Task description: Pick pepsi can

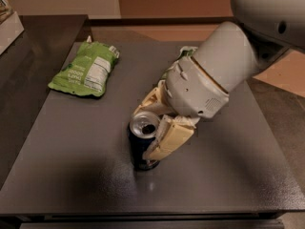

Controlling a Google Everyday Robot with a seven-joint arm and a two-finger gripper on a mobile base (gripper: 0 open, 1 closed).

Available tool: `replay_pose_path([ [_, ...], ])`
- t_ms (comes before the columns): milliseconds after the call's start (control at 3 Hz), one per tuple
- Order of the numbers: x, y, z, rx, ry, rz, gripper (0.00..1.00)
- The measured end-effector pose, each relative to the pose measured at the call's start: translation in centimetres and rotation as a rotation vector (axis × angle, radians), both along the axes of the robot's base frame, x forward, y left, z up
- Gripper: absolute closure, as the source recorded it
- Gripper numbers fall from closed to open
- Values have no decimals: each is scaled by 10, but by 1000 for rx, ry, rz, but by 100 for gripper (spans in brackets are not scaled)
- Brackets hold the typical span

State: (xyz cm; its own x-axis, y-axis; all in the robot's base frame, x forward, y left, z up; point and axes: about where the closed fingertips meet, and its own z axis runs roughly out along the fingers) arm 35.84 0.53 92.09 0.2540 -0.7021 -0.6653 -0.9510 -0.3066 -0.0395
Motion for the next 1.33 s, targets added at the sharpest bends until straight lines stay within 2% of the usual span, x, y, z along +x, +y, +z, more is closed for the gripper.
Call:
replay_pose_path([
  [333, 9, 7, 29, 14, -41, -10, 100],
  [1333, 44, 20, 131, -45, -181, -78, 100],
])
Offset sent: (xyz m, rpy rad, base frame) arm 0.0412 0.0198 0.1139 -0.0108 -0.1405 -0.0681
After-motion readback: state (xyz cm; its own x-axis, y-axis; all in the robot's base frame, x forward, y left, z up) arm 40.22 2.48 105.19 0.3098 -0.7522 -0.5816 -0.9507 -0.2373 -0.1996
